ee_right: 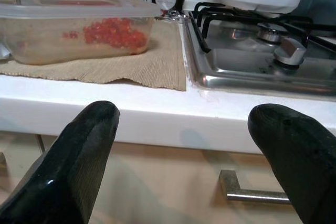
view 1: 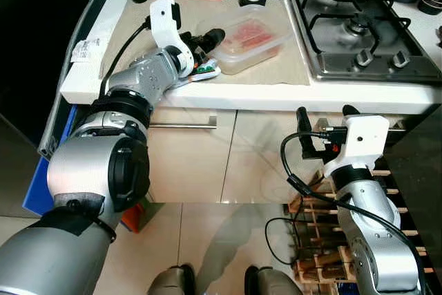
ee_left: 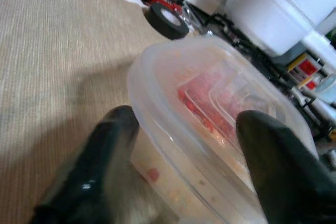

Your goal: Restocking fridge

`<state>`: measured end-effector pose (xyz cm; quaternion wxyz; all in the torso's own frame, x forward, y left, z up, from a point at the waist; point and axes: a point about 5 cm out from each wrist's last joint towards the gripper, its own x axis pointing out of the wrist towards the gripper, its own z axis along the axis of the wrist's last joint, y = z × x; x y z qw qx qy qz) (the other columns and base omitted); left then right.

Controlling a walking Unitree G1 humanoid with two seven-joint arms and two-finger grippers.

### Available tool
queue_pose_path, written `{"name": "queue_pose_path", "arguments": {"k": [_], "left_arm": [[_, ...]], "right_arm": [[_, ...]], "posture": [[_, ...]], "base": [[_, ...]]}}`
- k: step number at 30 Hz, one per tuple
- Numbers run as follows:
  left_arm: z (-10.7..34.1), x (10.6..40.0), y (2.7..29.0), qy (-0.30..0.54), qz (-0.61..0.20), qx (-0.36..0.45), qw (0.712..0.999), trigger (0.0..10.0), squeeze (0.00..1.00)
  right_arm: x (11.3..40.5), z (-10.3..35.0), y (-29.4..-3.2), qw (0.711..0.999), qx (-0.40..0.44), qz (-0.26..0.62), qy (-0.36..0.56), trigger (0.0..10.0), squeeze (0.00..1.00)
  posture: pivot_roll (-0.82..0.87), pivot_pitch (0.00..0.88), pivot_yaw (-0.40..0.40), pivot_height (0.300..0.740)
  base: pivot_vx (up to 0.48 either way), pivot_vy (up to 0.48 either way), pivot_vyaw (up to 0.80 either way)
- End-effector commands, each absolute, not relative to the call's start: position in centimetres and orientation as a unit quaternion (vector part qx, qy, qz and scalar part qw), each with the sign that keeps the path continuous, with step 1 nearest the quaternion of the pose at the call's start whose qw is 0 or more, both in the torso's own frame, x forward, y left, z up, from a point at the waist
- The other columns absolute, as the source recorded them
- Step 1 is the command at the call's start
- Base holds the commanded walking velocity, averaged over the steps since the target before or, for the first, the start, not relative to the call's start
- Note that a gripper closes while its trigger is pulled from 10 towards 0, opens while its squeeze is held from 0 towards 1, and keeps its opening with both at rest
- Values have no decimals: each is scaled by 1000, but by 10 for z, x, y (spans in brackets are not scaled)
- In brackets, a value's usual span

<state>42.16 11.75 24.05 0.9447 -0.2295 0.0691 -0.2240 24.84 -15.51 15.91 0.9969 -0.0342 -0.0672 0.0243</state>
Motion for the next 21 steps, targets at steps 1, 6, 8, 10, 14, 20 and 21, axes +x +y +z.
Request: {"name": "queue_pose_path", "arguments": {"k": [1, 6, 8, 10, 14, 20, 21], "left_arm": [[254, 423, 112, 48, -230, -271, 934, 0, 0], [260, 424, 110, 36, -228, -317, 920, 0, 0], [264, 424, 110, 29, -225, -333, 915, 0, 0], [268, 425, 110, 23, -223, -346, 911, 0, 0], [282, 425, 109, 3, -239, -354, 904, 0, 0], [300, 425, 104, -23, -263, -342, 902, 0, 0], [304, 424, 104, -28, -269, -341, 900, 0, 0]], "right_arm": [[246, 155, -156, 997, -34, 21, -60, 10000, 0], [246, 154, -156, 998, -33, 19, -58, 10000, 0], [246, 153, -156, 998, -33, 18, -56, 10000, 0], [246, 153, -156, 998, -33, 18, -55, 10000, 0], [246, 152, -156, 998, -32, 16, -53, 10000, 0], [246, 149, -156, 998, -31, 12, -50, 10000, 0], [246, 149, -156, 998, -30, 11, -50, 10000, 0]], "posture": [[-246, 150, 3, 740], [-247, 150, 3, 740], [-246, 149, 4, 740], [-245, 149, 7, 740], [-243, 149, 13, 740], [-240, 151, 19, 740], [-239, 151, 21, 740]], "base": [[0, 0, 0], [0, 0, 0], [0, 0, 0], [0, 0, 0], [0, 0, 0], [0, 0, 0], [0, 0, 0]]}}
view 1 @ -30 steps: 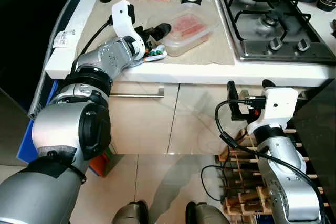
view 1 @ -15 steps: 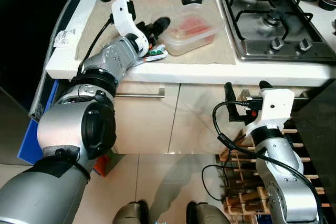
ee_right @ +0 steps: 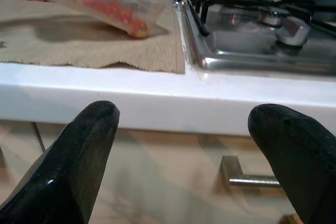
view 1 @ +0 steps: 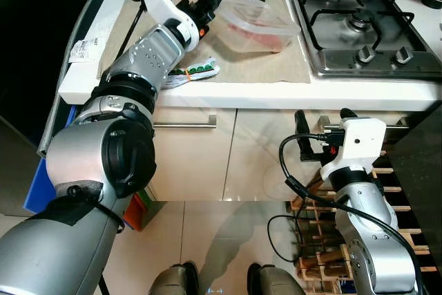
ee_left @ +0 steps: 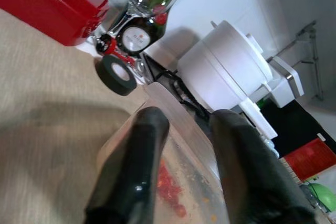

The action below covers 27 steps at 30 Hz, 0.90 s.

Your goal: Restocking fridge

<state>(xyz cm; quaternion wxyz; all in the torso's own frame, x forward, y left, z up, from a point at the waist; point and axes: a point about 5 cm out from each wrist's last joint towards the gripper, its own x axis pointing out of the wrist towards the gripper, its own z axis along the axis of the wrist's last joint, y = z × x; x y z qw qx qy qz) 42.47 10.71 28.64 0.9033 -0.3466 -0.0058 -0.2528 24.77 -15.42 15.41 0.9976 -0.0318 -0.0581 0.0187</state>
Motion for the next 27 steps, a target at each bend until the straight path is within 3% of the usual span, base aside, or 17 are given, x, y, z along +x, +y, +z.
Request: {"name": "queue_pose_path", "arguments": {"k": [1, 18, 25, 26, 27], "left_arm": [[306, 424, 104, -32, -272, -340, 900, 0, 0], [331, 420, 114, -86, -307, -314, 895, 0, 0], [313, 420, 115, -88, -285, -190, 935, 0, 0], [310, 422, 119, -91, -262, -170, 946, 10000, 314], [308, 422, 123, -94, -242, -151, 954, 10000, 1000]], "right_arm": [[246, 149, -156, 998, -30, 11, -50, 10000, 0], [252, 149, -158, 998, -31, 2, -56, 10000, 0], [255, 147, -156, 998, -32, 5, -57, 10000, 0], [255, 147, -156, 998, -32, 5, -57, 10000, 0], [255, 147, -156, 998, -33, 6, -57, 10000, 0]], "posture": [[-239, 150, 21, 740], [-216, 142, 24, 740], [-208, 128, 22, 740], [-206, 127, 20, 740], [-206, 127, 20, 740]], "base": [[0, 0, 0], [0, 0, 0], [0, 0, 0], [0, 0, 0], [0, 0, 0]]}}
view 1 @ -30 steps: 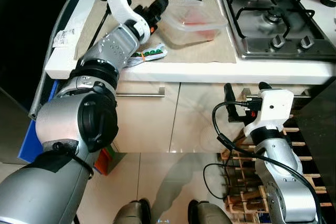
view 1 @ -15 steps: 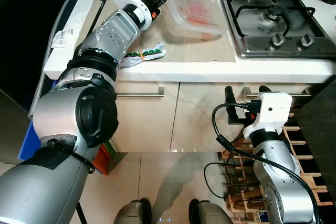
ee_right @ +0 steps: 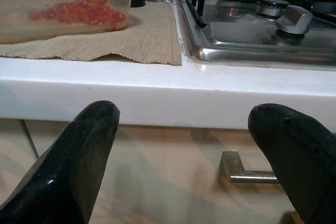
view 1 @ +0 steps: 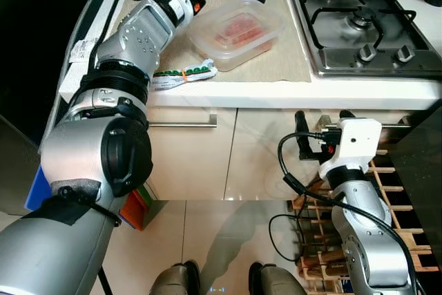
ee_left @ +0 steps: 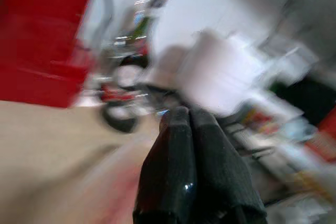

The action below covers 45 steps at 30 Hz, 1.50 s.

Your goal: Restocking fridge

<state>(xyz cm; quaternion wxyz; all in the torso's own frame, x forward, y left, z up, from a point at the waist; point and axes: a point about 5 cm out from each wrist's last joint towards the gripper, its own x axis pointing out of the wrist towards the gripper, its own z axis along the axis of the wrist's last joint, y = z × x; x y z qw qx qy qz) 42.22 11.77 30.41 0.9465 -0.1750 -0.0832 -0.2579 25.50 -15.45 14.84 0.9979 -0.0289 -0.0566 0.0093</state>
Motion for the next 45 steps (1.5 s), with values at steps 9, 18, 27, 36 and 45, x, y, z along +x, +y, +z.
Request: {"name": "queue_pose_path", "arguments": {"k": [9, 18, 27, 36, 45], "left_arm": [[304, 424, 149, -105, -198, -72, 972, 10000, 1000], [294, 424, 149, -97, -199, -51, 974, 10000, 1000], [270, 422, 143, -70, -210, 25, 975, 10000, 1000], [275, 422, 153, -90, -168, 96, 977, 10000, 1000], [255, 423, 151, -16, -191, -50, 980, 10000, 0]], "right_arm": [[254, 148, -160, 998, -31, 2, -63, 10000, 0], [255, 155, -162, 996, -27, -7, -79, 10000, 0], [257, 155, -164, 996, -28, -15, -82, 10000, 0], [264, 160, -159, 995, -19, -13, -95, 10000, 0], [265, 157, -158, 996, -19, -8, -88, 10000, 0]], "posture": [[-216, 124, 21, 740], [-220, 129, 17, 740], [-216, 124, 16, 740], [-193, 116, 10, 740], [-200, 110, 9, 740]], "base": [[0, 0, 0], [0, 0, 0], [0, 0, 0], [0, 0, 0], [0, 0, 0]]}}
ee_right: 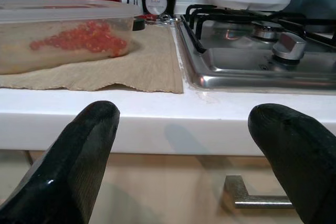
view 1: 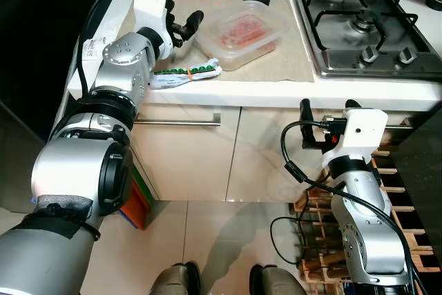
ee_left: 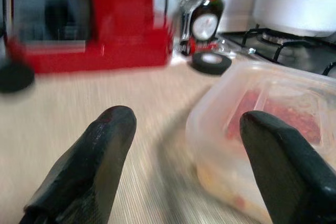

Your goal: Restocking fridge

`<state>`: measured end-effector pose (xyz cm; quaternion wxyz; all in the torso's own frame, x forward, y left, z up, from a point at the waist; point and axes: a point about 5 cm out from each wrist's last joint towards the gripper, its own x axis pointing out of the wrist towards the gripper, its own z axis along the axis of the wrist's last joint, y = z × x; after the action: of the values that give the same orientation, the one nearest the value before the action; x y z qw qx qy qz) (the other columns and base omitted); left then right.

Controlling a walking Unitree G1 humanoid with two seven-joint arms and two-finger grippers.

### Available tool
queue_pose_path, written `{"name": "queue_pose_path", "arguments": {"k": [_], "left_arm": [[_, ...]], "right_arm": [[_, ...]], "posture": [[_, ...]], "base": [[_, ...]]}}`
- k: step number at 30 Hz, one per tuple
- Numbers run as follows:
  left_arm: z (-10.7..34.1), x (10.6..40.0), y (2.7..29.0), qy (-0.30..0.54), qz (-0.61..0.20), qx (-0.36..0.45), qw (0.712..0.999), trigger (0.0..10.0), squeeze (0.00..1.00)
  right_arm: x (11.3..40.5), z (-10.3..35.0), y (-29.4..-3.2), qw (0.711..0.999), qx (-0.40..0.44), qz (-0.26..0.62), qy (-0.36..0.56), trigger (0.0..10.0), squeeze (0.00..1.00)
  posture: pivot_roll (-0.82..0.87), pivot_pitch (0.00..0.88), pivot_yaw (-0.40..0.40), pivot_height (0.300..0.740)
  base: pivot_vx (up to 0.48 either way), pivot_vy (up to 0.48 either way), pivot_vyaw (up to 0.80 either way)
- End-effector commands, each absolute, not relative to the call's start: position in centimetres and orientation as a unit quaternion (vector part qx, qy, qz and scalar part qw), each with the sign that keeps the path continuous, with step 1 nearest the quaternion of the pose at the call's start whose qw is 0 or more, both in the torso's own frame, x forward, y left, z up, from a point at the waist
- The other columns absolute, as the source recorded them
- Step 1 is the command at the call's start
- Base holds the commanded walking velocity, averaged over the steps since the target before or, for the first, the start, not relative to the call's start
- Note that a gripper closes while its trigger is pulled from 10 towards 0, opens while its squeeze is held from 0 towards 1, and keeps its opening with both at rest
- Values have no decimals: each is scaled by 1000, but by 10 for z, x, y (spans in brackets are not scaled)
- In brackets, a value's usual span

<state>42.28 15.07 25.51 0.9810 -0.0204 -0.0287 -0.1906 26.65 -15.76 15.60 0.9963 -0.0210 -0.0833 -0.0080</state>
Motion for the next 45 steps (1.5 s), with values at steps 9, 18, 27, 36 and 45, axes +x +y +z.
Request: {"name": "queue_pose_path", "arguments": {"k": [9, 18, 27, 36, 45], "left_arm": [[239, 422, 138, 28, -203, -177, 963, 10000, 0], [251, 423, 124, 12, -232, -198, 952, 10000, 0], [256, 424, 112, 15, -234, -154, 960, 10000, 0], [241, 421, 98, 84, -232, -197, 949, 10000, 0], [243, 420, 91, 75, -258, -224, 937, 0, 0]], "right_arm": [[264, 156, -160, 996, -22, -7, -86, 10000, 0], [261, 155, -161, 996, -24, -9, -85, 10000, 0], [258, 153, -159, 996, -22, -13, -85, 10000, 0], [254, 152, -160, 996, -24, -20, -82, 10000, 0], [253, 151, -158, 996, -22, -23, -81, 10000, 0]], "posture": [[-206, 113, 8, 740], [-214, 122, 11, 740], [-226, 125, 29, 740], [-237, 124, 37, 740], [-236, 139, 51, 740]], "base": [[0, 0, 0], [0, 0, 0], [0, 0, 0], [0, 0, 0], [0, 0, 0]]}}
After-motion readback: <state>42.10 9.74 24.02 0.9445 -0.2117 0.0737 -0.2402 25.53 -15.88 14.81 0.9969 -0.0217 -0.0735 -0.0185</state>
